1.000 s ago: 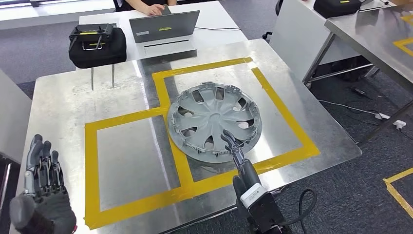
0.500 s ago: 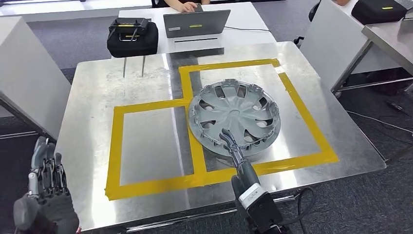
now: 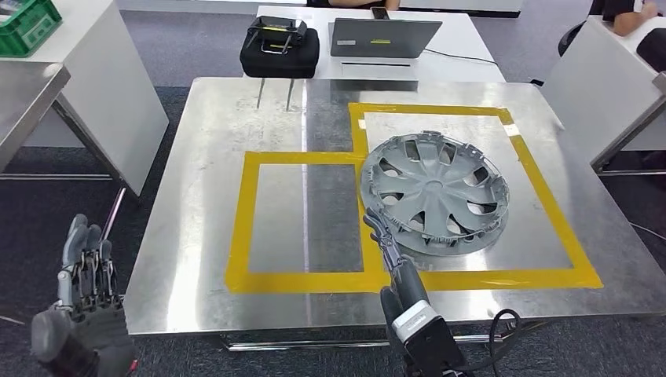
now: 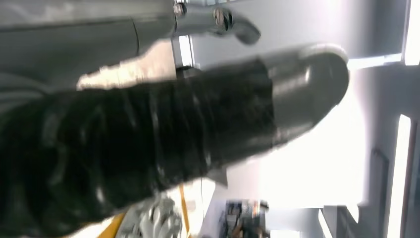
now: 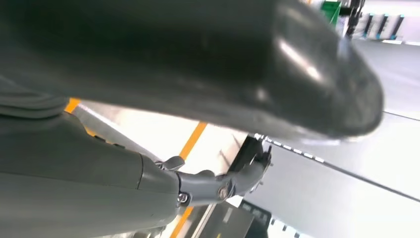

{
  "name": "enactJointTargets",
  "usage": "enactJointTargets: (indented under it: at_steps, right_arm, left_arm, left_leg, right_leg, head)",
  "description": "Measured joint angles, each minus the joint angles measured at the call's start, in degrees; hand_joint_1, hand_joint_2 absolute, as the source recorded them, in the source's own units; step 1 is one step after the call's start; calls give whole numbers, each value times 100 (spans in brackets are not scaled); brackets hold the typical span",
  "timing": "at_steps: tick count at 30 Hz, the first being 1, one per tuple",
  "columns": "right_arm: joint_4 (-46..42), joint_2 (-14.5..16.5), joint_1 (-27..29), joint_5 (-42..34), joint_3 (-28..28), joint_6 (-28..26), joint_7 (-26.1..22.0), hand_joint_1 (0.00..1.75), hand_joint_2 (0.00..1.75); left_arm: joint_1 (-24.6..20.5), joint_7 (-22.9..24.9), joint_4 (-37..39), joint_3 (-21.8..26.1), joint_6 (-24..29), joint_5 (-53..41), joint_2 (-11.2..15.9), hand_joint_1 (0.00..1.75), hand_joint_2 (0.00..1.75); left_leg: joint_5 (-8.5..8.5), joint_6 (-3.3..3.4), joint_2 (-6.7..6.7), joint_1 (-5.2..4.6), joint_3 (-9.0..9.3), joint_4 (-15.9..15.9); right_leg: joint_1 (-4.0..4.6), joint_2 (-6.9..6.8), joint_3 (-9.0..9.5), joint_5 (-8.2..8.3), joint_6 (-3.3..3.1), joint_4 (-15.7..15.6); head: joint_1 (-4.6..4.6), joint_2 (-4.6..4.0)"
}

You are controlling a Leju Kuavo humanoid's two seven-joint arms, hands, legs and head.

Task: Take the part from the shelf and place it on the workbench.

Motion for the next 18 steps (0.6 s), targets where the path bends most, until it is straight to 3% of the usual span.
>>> enactJointTargets:
  at_steps: [2,3,4,6,8,10,12,14,15,16,17,18]
  right_arm:
    - [-14,-29,36,11,-2,-54,12,0,0]
    - [-28,-49,57,19,-2,-84,19,0,0]
    - [-46,-68,71,24,-3,-108,26,0,0]
    - [-85,-84,76,29,-4,-120,30,0,0]
    - [-103,-88,79,32,-5,-128,33,0,0]
    - [-112,-91,80,32,-6,-142,36,0,0]
    - [-129,-91,82,31,-9,-164,44,0,0]
    - [-140,-94,98,30,-12,-190,67,0,0]
    - [-140,-97,109,30,-13,-201,84,0,0]
    - [-140,-101,120,30,-13,-212,101,0,0]
    - [-141,-107,130,33,-13,-226,116,0,0]
    - [-145,-113,138,39,-13,-242,134,0,0]
  left_arm:
    - [-26,-41,28,0,-48,69,-2,0,0]
    - [-41,-63,49,0,-76,103,-3,0,0]
    - [-53,-79,68,0,-101,126,-4,0,0]
    - [-62,-86,84,0,-114,130,-5,0,0]
    - [-63,-87,92,0,-122,133,-5,0,0]
    - [-62,-94,99,0,-152,163,-3,0,0]
    - [-73,-108,110,1,-210,222,-3,0,0]
    - [-89,-116,132,1,-279,283,-5,0,0]
    - [-92,-118,144,2,-313,305,-6,0,0]
    - [-95,-119,158,3,-343,325,-7,0,0]
    - [-100,-120,170,4,-372,339,-7,0,0]
    - [-109,-122,180,5,-399,351,-8,0,0]
  left_leg:
    - [70,34,-108,-42,-87,1]
    - [130,46,-186,-72,-154,2]
    - [193,49,-252,-99,-219,2]
    - [289,0,-311,-121,-290,-5]
    - [355,-83,-315,-105,-300,-37]
    - [367,-154,-296,-89,-323,-41]
    - [68,-200,-241,-90,-462,257]
    - [-435,-239,-197,-84,-677,942]
    - [-600,-254,-188,-80,-736,1247]
    - [-656,-262,-181,-79,-713,1393]
    - [-610,-262,-171,-79,-582,1317]
    - [-498,-252,-154,-80,-349,1041]
  right_leg:
    - [30,92,-144,-241,-45,518]
    - [59,135,-61,-233,-106,510]
    - [92,174,84,-194,-181,339]
    - [157,204,446,39,-286,-352]
    - [201,201,462,84,-323,-464]
    - [185,171,470,190,-378,-537]
    - [154,129,462,322,-440,-610]
    - [159,101,369,422,-475,-611]
    - [160,91,307,467,-474,-603]
    - [161,81,247,504,-467,-593]
    - [161,73,193,535,-455,-579]
    - [161,69,146,560,-439,-558]
  head:
    - [62,0]
    - [98,1]
    - [128,1]
    - [140,1]
    - [139,1]
    - [141,1]
    - [93,1]
    - [21,1]
    - [-1,1]
    - [-14,1]
    - [-25,2]
    - [-40,1]
